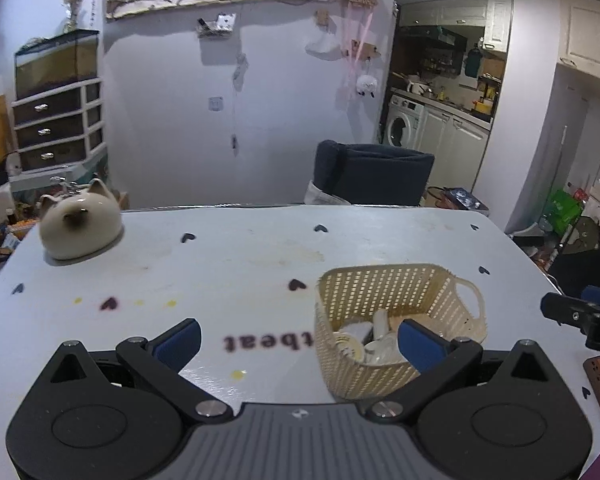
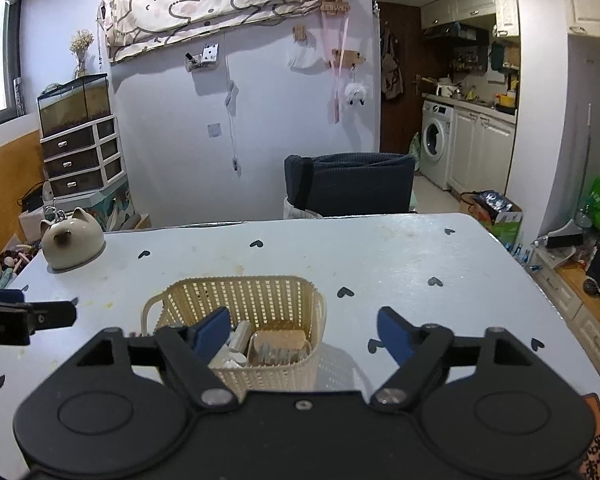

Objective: Organize rigid objects

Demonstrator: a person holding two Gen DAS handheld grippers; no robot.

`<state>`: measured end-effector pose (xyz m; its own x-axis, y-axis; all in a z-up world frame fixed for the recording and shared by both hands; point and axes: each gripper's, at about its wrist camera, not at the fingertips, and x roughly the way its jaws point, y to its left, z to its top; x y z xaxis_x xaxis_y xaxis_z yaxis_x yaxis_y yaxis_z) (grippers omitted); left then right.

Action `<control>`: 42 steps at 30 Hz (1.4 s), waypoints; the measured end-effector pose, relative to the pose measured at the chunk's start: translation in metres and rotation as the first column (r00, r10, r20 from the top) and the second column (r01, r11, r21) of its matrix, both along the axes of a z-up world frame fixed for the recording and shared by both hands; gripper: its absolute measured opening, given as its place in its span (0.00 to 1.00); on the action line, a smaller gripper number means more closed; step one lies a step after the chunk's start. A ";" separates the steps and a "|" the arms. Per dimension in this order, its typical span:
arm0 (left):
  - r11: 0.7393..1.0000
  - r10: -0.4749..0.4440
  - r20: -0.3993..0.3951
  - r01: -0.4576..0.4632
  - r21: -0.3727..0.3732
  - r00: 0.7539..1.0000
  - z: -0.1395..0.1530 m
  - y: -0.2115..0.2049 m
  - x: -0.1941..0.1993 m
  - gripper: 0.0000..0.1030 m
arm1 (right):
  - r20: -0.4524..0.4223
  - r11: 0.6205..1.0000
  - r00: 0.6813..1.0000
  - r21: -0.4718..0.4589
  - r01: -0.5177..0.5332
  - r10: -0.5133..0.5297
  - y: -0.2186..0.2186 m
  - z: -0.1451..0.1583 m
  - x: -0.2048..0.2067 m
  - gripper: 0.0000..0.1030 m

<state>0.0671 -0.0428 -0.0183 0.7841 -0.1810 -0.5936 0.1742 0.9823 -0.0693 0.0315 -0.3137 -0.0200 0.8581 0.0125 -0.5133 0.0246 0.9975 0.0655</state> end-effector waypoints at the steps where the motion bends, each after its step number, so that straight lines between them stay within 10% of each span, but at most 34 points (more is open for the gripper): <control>1: 1.000 0.008 0.008 -0.008 0.004 1.000 0.001 0.002 -0.004 1.00 | 0.006 1.000 1.000 -0.003 0.003 -0.003 0.002 0.000 -0.003 0.82; 16: 0.999 0.031 0.013 -0.032 0.042 0.999 0.002 0.006 -0.022 1.00 | -0.001 0.999 0.999 -0.004 0.046 -0.046 0.008 -0.004 -0.019 1.00; 42: 0.998 0.051 0.002 -0.051 0.044 0.999 0.002 0.002 -0.024 1.00 | -0.005 0.999 0.999 -0.014 0.034 -0.034 0.006 -0.007 -0.022 1.00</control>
<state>0.0429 -0.0404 -0.0162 0.7924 -0.1141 -0.5992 0.1238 0.9920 -0.0253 0.0097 -0.3074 -0.0271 0.8549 -0.0242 -0.5182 0.0592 0.9969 0.0512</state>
